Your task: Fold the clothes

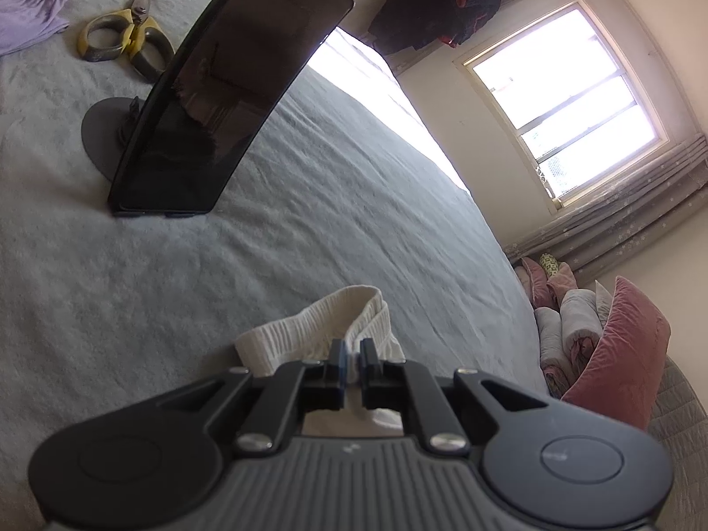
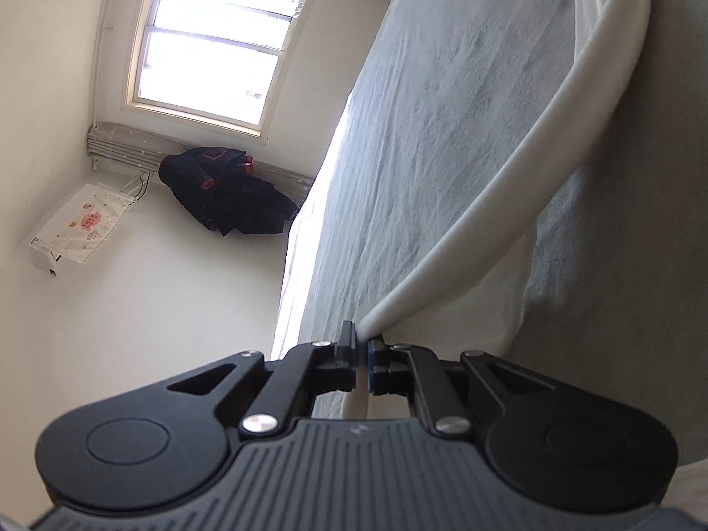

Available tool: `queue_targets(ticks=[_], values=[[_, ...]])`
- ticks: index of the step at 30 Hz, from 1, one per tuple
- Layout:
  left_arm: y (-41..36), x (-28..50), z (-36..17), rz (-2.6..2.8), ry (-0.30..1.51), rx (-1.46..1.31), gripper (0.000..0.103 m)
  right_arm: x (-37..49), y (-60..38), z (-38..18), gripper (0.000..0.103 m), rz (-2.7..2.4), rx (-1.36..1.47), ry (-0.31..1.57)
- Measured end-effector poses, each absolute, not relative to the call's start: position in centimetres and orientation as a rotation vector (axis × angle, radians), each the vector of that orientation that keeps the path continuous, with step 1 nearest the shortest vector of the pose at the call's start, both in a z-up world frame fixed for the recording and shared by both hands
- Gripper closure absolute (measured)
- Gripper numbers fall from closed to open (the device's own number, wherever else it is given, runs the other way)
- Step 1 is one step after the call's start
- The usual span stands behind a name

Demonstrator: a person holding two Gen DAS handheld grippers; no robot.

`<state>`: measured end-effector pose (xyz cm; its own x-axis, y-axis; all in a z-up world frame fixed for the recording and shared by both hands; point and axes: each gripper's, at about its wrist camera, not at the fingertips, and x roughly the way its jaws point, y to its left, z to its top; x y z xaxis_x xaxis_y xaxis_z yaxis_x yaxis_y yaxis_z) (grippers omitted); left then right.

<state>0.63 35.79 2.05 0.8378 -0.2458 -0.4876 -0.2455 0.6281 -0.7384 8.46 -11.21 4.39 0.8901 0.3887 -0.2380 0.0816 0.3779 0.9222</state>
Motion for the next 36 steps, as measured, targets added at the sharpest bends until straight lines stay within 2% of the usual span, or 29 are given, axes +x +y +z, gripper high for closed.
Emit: queue_targets(ticks=[10, 24, 28, 29, 30, 34, 36], values=[[37.1, 0.8, 1.8, -0.003, 0.613, -0.869, 0.097, 4.3, -6.4, 9.0, 0.094, 0.263, 0.646, 0.365], [38.9, -0.1, 1.6, 0.043, 0.604, -0.842, 0.100, -0.5, -4.1, 4.3, 0.094, 0.335, 0.249, 0.490], [38.2, -0.9, 2.6, -0.052, 0.602, -0.833, 0.095, -1.3, -3.8, 2.8, 0.094, 0.319, 0.149, 0.548], [37.6, -1.0, 2.9, -0.074, 0.610, -0.825, 0.087, -1.2, -3.7, 2.4, 0.094, 0.313, 0.130, 0.568], [37.1, -1.1, 3.2, -0.089, 0.627, -0.815, 0.080, -1.4, -3.8, 2.0, 0.093, 0.307, 0.108, 0.588], [35.1, -1.1, 2.8, -0.078, 0.741, -0.792, 0.077, -2.6, -3.6, 1.9, 0.084, 0.295, 0.029, 0.623], [34.8, -1.0, 1.9, -0.064, 0.788, -0.803, 0.076, -3.1, -3.5, 2.2, 0.067, 0.289, -0.019, 0.619]])
